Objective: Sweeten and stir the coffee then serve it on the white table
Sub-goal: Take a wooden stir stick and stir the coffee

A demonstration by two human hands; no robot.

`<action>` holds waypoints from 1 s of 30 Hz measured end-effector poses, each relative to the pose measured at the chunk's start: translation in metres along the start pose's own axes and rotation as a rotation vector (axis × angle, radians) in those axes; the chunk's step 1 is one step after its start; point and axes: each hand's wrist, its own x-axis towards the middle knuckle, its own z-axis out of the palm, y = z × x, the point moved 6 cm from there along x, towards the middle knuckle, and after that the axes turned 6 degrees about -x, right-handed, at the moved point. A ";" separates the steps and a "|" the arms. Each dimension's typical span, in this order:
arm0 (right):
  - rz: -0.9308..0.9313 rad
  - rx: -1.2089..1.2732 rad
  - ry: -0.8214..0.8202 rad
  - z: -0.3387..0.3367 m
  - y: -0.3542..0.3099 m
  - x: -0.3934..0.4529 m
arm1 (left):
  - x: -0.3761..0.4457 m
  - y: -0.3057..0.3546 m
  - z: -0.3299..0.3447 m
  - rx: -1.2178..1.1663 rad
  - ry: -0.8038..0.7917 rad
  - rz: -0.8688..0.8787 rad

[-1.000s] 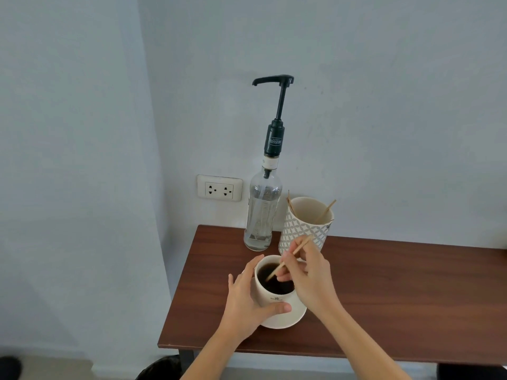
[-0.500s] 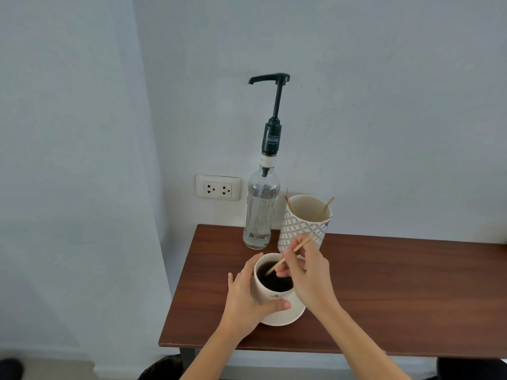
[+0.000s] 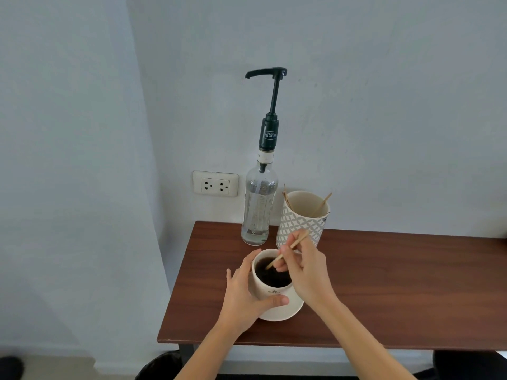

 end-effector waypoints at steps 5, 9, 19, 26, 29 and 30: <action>-0.155 -0.285 0.052 -0.018 0.000 0.004 | 0.001 -0.001 0.001 0.024 0.004 -0.011; -0.045 -0.157 -0.038 -0.011 0.003 -0.004 | 0.001 -0.002 0.000 0.015 0.001 -0.014; -0.114 -0.274 0.031 -0.018 0.001 0.006 | 0.000 0.000 0.000 0.012 0.006 -0.008; 0.038 0.015 -0.045 0.000 0.000 -0.004 | 0.001 -0.002 0.001 0.008 -0.006 -0.010; -0.020 -0.026 -0.008 0.001 -0.002 0.004 | 0.000 -0.002 0.001 0.015 -0.003 -0.009; -0.053 -0.102 0.003 -0.003 -0.002 0.006 | 0.001 -0.002 0.001 0.016 -0.001 -0.012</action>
